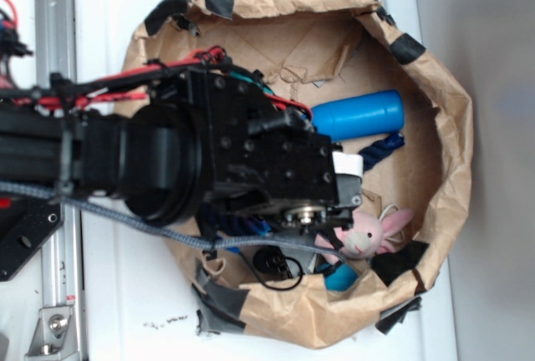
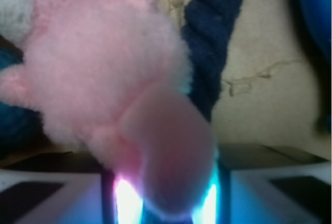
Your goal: Grab the blue rope.
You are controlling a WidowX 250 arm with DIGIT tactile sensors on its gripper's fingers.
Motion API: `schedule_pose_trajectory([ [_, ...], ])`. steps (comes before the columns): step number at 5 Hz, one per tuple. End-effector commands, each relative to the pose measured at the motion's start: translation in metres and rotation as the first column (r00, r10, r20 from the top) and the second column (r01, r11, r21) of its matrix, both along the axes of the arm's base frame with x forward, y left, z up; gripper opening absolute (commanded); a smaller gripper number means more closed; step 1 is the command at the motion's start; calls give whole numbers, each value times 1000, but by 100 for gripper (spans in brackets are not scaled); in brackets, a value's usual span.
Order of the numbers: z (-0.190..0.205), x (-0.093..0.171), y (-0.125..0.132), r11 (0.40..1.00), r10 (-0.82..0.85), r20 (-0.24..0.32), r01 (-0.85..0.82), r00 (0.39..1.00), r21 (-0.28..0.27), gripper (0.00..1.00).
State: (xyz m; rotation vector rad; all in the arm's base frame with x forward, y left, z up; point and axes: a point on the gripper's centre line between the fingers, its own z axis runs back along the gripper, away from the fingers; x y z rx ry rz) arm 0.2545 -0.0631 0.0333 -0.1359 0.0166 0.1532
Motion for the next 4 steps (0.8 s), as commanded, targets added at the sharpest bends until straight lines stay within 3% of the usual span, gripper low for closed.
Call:
schedule_pose_trajectory([
  [1,95,0,39,994,-77,99,68,992,88,0],
  [2,146,-7,62,989,-108,127,94,986,111,0],
  [4,162,-9,64,987,-128,158,110,979,115,0],
])
